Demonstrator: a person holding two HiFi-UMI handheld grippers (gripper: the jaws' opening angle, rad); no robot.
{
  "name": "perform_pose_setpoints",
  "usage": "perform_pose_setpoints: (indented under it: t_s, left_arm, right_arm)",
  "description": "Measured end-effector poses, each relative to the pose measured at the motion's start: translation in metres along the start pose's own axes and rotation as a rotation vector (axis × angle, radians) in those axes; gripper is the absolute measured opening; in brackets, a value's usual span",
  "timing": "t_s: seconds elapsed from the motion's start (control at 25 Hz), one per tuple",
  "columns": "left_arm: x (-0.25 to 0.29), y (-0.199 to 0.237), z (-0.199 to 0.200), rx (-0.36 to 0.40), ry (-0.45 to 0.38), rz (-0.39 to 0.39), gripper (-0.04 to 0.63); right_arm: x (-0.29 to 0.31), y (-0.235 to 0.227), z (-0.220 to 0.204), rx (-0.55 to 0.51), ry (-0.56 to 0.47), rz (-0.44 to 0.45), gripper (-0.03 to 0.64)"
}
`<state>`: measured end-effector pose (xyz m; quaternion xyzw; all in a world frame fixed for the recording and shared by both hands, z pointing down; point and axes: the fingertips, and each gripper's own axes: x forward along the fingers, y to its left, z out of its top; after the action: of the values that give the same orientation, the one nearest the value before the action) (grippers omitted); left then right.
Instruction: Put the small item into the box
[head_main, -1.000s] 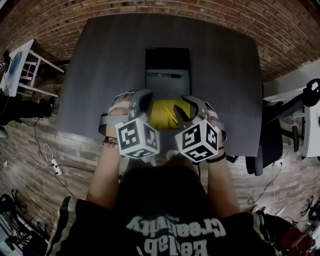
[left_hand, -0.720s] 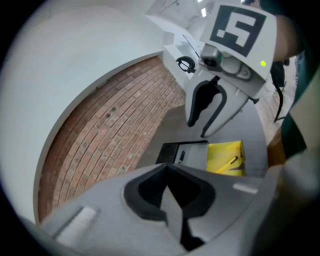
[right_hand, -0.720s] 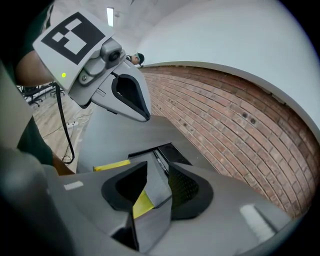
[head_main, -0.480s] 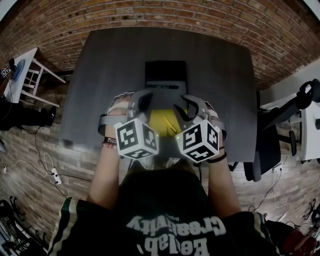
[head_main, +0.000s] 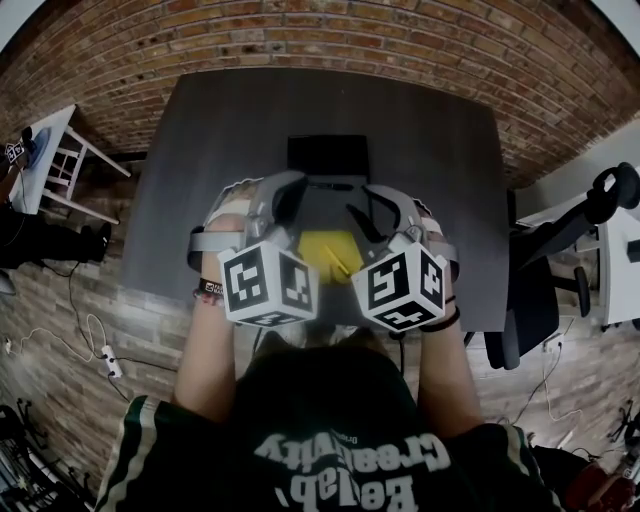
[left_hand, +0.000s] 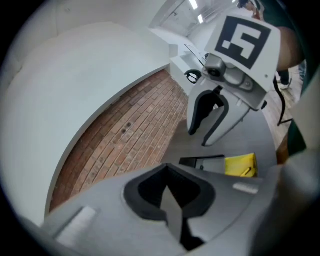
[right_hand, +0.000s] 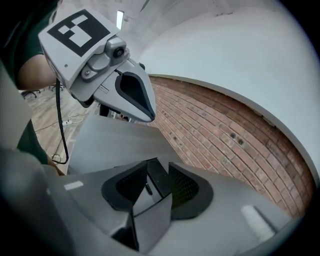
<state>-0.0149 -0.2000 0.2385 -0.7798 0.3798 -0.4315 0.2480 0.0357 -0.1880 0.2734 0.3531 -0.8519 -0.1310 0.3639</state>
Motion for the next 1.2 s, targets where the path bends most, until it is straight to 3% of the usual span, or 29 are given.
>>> perform_pose_setpoints:
  t_s: [0.6,1.2]
  left_arm:
    - [-0.014,0.033,0.026,0.001,-0.061,0.078,0.002]
    - [-0.030,0.052,0.029,-0.044,-0.091,0.122,0.002]
  right_arm:
    - [-0.022,-0.031,0.034,-0.027,-0.081,-0.063,0.137]
    - [-0.024,-0.030,0.055,-0.021,-0.142,-0.050,0.117]
